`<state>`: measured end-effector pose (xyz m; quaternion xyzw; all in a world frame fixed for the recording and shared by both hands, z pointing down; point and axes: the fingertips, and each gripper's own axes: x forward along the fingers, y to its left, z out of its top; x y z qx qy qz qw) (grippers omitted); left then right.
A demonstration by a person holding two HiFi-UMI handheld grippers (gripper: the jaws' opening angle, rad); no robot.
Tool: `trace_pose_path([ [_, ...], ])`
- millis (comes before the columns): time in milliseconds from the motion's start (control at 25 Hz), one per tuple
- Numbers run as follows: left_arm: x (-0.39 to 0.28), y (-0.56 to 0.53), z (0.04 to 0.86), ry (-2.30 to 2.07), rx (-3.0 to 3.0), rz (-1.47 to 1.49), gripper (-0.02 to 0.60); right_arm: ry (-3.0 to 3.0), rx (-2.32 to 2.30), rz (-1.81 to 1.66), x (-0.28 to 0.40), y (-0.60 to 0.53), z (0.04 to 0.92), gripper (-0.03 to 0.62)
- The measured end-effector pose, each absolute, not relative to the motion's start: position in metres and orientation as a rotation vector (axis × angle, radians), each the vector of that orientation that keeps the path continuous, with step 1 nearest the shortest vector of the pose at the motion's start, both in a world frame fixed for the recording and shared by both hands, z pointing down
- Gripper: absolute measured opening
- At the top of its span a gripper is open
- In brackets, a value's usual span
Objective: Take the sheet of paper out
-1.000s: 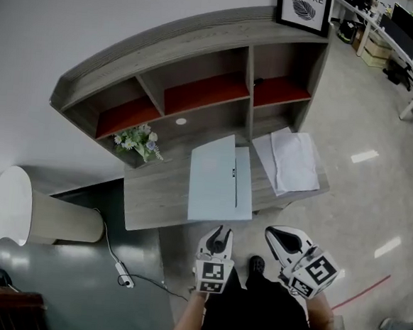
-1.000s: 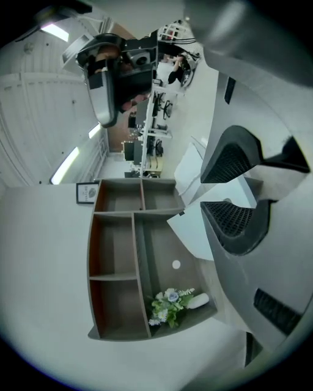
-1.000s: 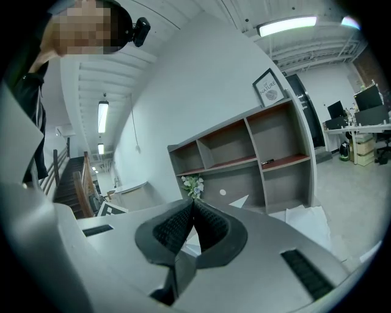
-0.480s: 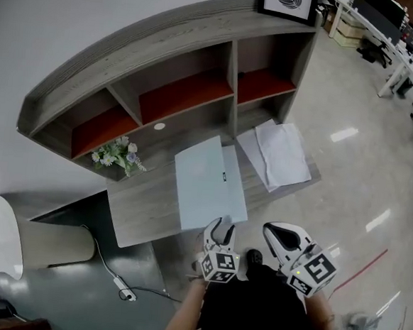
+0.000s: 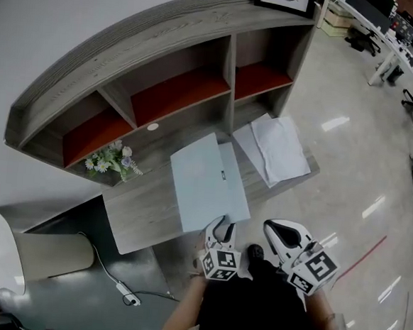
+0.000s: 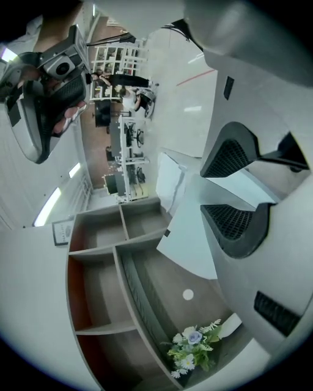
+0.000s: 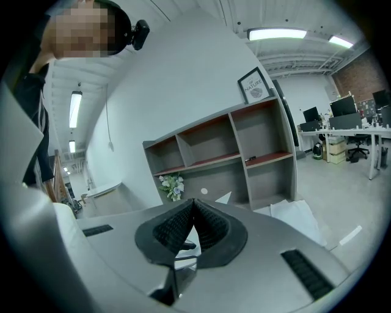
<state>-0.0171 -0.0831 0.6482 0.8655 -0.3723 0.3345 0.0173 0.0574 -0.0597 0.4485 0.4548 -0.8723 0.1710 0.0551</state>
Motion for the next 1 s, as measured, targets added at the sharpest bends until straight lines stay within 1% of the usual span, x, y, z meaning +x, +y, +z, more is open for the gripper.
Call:
trace_pose_path([
  [240, -0.026, -0.08, 0.631, -1.166, 2.702, 0.92, 0.108, -2.652, 1.377, 0.513, 0.044, -0.067, 0.447, 0.012],
  [480, -0.047, -0.079, 0.61, -1.154, 2.681, 0.775, 0.085, -2.675, 1.347, 0.501, 0.026, -0.078, 0.444, 0.012],
  [1000, -0.119, -0.079, 0.569, -1.312, 2.594, 0.552, 0.031, -2.733, 1.241, 0.478, -0.026, -0.099, 0.442, 0.012],
])
